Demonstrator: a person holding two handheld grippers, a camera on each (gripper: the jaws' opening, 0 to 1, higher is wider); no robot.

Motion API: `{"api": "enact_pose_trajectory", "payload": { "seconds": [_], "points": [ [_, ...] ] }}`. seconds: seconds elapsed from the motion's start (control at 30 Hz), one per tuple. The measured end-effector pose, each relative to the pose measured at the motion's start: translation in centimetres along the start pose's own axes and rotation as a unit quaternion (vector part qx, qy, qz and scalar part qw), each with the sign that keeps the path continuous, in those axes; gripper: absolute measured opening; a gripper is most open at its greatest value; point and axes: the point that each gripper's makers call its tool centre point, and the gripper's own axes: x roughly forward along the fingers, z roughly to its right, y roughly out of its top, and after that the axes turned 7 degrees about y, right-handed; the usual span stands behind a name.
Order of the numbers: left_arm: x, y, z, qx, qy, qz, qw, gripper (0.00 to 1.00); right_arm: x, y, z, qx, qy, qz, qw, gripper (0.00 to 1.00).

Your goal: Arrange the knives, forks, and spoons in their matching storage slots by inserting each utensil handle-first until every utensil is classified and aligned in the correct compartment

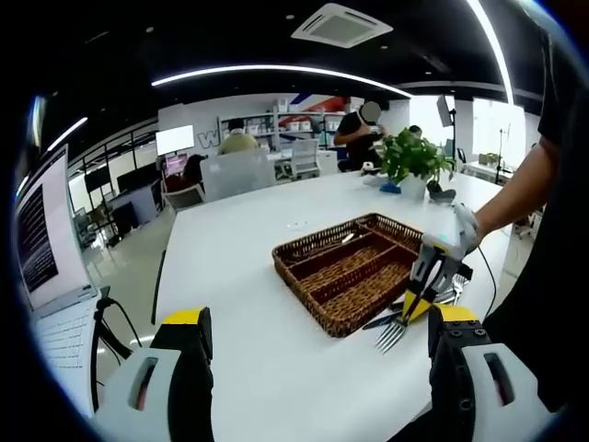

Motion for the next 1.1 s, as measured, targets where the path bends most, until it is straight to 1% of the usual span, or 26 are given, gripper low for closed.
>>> {"api": "enact_pose_trajectory", "payload": {
  "seconds": [0.1, 0.17, 0.27, 0.37, 0.43, 0.5, 0.53, 0.57, 0.6, 0.63, 0.7, 0.77, 0.8, 0.83, 0.9, 0.93, 0.97, 1.0, 1.03, 1.07, 1.1],
  "points": [
    [0.2, 0.2, 0.1, 0.001, -0.002, 0.002, 1.0, 1.0, -0.5, 0.1, 0.2, 0.009, -0.005, -0.008, 0.9999, 0.0],
    [0.3, 0.2, 0.1, 0.003, -0.004, 0.003, 1.0, 1.0, -0.9, 0.5, 0.1, 0.015, -0.005, -0.007, 0.9999, 0.0],
    [0.4, 0.3, 0.2, 0.003, -0.007, 0.005, 1.0, 1.0, -1.6, 1.2, 0.1, 0.009, -0.01, -0.007, 0.9999, 0.0],
    [0.6, 0.4, 0.4, 0.004, -0.011, 0.007, 0.9999, 1.0, -2.0, 1.5, 0.1, 0.012, -0.013, -0.01, 0.9998, 0.0],
    [0.9, 0.3, 0.8, 0.008, -0.018, 0.004, 0.9998, 0.99, -2.2, 1.7, 0.0, 0.008, -0.014, -0.012, 0.9998, 0.0],
    [1.3, 0.1, 1.9, 0.02, -0.038, -0.005, 0.9991, 0.98, -2.3, 1.9, -0.1, 0.004, -0.013, -0.013, 0.9998, 0.0],
    [1.5, -0.1, 2.7, 0.035, -0.051, -0.013, 0.998, 0.97, -2.2, 1.9, -0.2, 0.001, -0.012, -0.016, 0.9998, 0.0],
    [1.9, -0.4, 3.7, 0.048, -0.074, -0.013, 0.996, 0.94, -2.2, 1.9, -0.2, 0.0, -0.011, -0.018, 0.9998, 0.0],
    [2.1, -0.5, 4.5, 0.049, -0.089, -0.015, 0.9947, 0.89, -2.2, 1.9, -0.2, 0.001, -0.012, -0.018, 0.9998, 0.0],
    [2.4, -1.0, 5.1, 0.044, -0.104, -0.021, 0.9933, 0.86, -2.4, 2.1, -0.3, 0.003, -0.011, -0.017, 0.9998, 0.0],
    [3.1, -1.1, 5.7, 0.051, -0.113, -0.023, 0.9921, 0.82, -2.5, 2.3, -0.4, 0.001, -0.01, -0.016, 0.9998, 0.0],
    [4.1, -1.9, 6.9, 0.086, -0.141, -0.035, 0.9856, 0.78, -2.6, 2.4, -0.6, 0.0, -0.01, -0.016, 0.9998, 0.0],
    [4.5, -2.2, 7.4, 0.097, -0.151, -0.04, 0.983, 0.75, -2.6, 2.5, -0.5, -0.002, -0.011, -0.016, 0.9998, 0.0],
    [5.4, -2.4, 9.0, 0.12, -0.181, -0.047, 0.9751, 0.73, -2.6, 2.4, -0.6, 0.0, -0.009, -0.016, 0.9998, 0.0],
    [6.0, -2.9, 10.5, 0.161, -0.214, -0.056, 0.9618, 0.68, -2.6, 2.4, -0.6, 0.0, -0.008, -0.015, 0.9999, 0.0],
    [6.7, -3.1, 11.4, 0.185, -0.227, -0.053, 0.9546, 0.66, -2.6, 2.4, -0.6, -0.001, -0.007, -0.015, 0.9999, 0.0],
    [7.3, -3.4, 11.9, 0.188, -0.234, -0.057, 0.9521, 0.64, -2.6, 2.4, -0.6, -0.002, -0.007, -0.015, 0.9999, 0.0],
    [8.0, -4.0, 12.5, 0.188, -0.246, -0.069, 0.9483, 0.62, -2.6, 2.4, -0.6, -0.002, -0.006, -0.015, 0.9999, 0.0],
    [8.4, -4.4, 13.0, 0.19, -0.256, -0.075, 0.9449, 0.62, -2.6, 2.5, -0.6, -0.002, -0.006, -0.015, 0.9999, 0.0],
    [8.8, -4.7, 13.5, 0.2, -0.261, -0.075, 0.9413, 0.62, -2.7, 2.5, -0.6, -0.003, -0.006, -0.015, 0.9999, 0.0],
    [9.3, -4.8, 13.9, 0.214, -0.264, -0.07, 0.938, 0.64, -2.7, 2.5, -0.6, -0.004, -0.007, -0.016, 0.9998, 0.0]
  ]
}}
